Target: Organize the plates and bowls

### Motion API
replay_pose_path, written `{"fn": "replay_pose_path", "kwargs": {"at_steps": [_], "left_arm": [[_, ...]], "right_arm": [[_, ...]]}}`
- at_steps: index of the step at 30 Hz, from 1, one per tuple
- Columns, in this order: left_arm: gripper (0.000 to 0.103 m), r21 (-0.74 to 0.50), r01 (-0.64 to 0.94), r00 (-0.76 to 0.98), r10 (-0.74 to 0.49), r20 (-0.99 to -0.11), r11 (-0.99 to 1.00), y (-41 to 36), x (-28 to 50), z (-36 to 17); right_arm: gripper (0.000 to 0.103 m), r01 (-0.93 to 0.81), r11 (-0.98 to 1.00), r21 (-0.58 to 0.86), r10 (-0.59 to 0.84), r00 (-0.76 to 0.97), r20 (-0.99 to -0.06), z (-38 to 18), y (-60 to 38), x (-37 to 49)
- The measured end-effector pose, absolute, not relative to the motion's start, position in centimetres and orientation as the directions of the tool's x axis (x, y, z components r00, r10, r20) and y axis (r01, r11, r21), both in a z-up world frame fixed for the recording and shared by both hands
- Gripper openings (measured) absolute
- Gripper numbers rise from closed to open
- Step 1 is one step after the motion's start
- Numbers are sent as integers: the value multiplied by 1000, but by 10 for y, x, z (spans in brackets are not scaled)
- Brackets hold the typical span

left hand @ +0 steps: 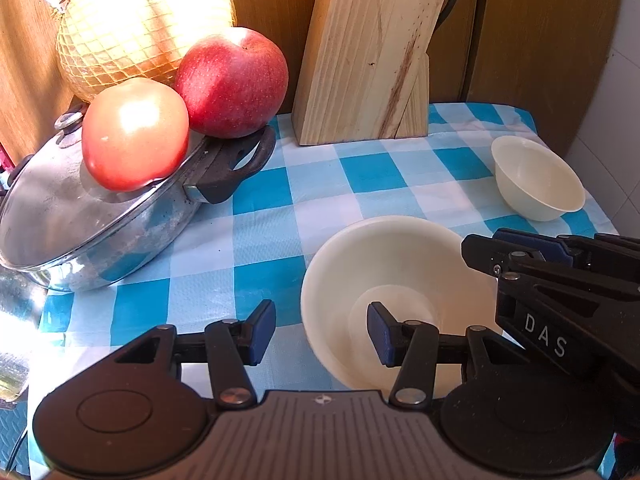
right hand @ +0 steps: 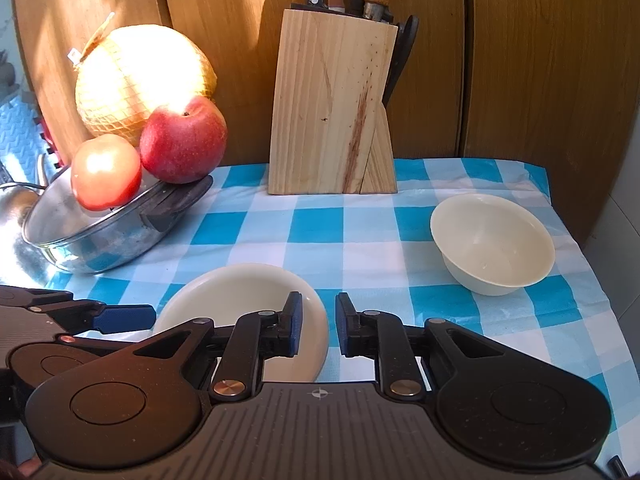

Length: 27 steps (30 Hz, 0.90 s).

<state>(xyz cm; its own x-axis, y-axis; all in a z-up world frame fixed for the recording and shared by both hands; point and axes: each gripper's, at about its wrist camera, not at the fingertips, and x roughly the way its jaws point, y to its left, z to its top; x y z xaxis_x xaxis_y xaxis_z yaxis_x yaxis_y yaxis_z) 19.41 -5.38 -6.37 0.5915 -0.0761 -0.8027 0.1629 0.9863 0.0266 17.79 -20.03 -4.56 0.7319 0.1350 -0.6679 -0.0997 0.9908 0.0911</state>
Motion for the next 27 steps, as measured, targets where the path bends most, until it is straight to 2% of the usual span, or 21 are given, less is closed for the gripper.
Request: {"fn": "replay_pose_path", "kwargs": {"at_steps": [27], "left_arm": [[43,14,145,610,-78,-788,989,-49,196,-58]], "right_arm": [[37,-53,998,-26,27,798,-601,-37,-203,178]]}}
